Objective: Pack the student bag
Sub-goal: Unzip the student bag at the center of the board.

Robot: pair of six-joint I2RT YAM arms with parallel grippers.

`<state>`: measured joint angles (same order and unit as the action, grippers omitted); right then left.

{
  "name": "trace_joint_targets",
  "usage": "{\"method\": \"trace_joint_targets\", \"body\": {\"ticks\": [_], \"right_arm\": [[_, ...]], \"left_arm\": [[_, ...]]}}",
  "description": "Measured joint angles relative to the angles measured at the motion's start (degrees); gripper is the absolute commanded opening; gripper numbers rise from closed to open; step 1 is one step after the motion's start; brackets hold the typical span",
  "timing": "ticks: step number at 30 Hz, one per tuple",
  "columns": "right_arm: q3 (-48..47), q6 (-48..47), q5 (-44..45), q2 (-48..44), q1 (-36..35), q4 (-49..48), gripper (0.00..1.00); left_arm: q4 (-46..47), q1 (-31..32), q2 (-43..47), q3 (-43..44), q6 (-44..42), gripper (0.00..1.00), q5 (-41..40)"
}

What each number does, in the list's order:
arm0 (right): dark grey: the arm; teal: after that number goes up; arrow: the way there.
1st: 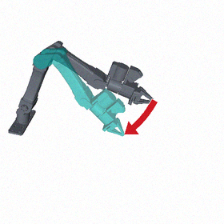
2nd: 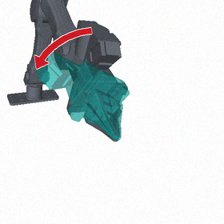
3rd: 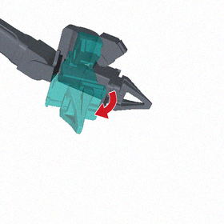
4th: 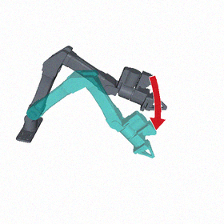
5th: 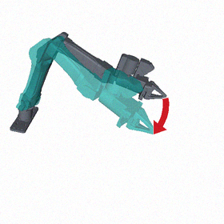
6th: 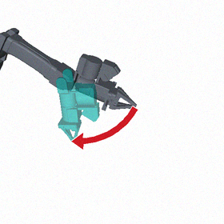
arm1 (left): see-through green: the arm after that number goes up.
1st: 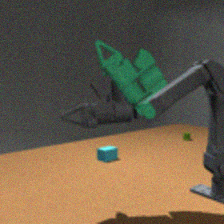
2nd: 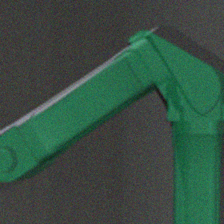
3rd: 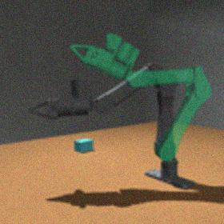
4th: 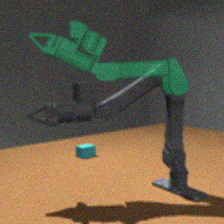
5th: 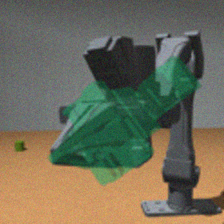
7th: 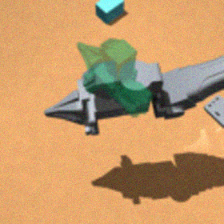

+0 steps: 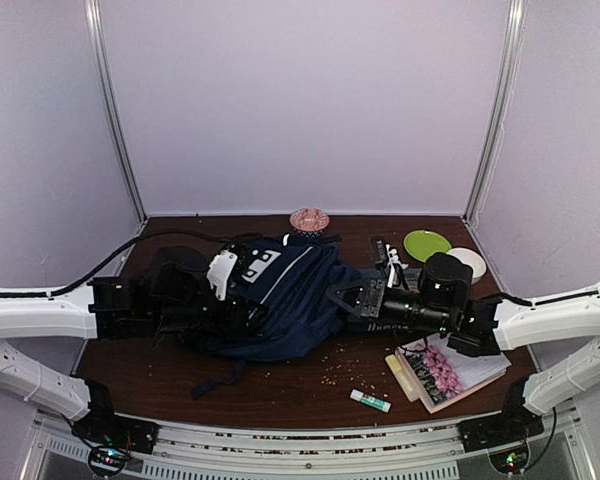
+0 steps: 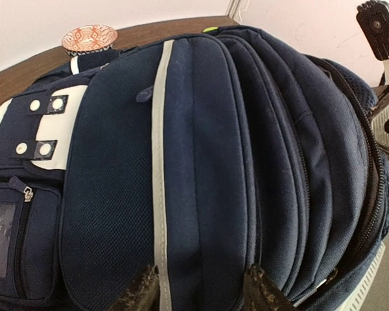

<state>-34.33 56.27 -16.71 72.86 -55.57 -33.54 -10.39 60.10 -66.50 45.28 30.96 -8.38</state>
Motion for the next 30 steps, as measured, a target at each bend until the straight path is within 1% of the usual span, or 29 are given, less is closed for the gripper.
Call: {"method": "trace_joint_targets", "body": {"ticks": [6,8,10,15,19,22,26,30], "right_arm": [[0.96,-0.55,0.0,-0.66,0.81,0.9,0.0],[1.16,-0.61,0.0,-0.66,0.98,1.4,0.0],[1.22,-0.63,0.0,-0.66,1.14,2.1,0.0],[1.49,-0.87,0.02,-1.62,1.36,3.13,0.0],[1.53,-1.11,0.02,-2.8,1.55,3.3,0.0],[1.6,-1.46,0.02,-2.91,1.73,3.37,0.0],[1.62,-1.92,0.0,-2.91,1.84,3.37,0.0],[1.6,-1.99,0.0,-2.91,1.99,3.41,0.0]], "left_arm": [[-0.13,0.17,-6.97,3.06,-0.94,0.68,2.32],[-1.03,0.26,-10.25,4.83,-1.16,0.69,2.14],[-1.62,0.31,-12.35,6.12,-1.53,0.73,2.25],[-1.86,0.33,-10.78,6.32,-2.05,0.78,1.97],[-2.19,0.31,-5.97,6.32,-2.19,0.79,2.16],[-2.36,0.31,-4.42,6.64,-2.16,0.79,2.91],[-3.96,0.33,-6.97,8.13,-2.14,0.79,3.26],[-6.25,0.42,-12.59,10.51,-2.16,0.78,3.96]]}}
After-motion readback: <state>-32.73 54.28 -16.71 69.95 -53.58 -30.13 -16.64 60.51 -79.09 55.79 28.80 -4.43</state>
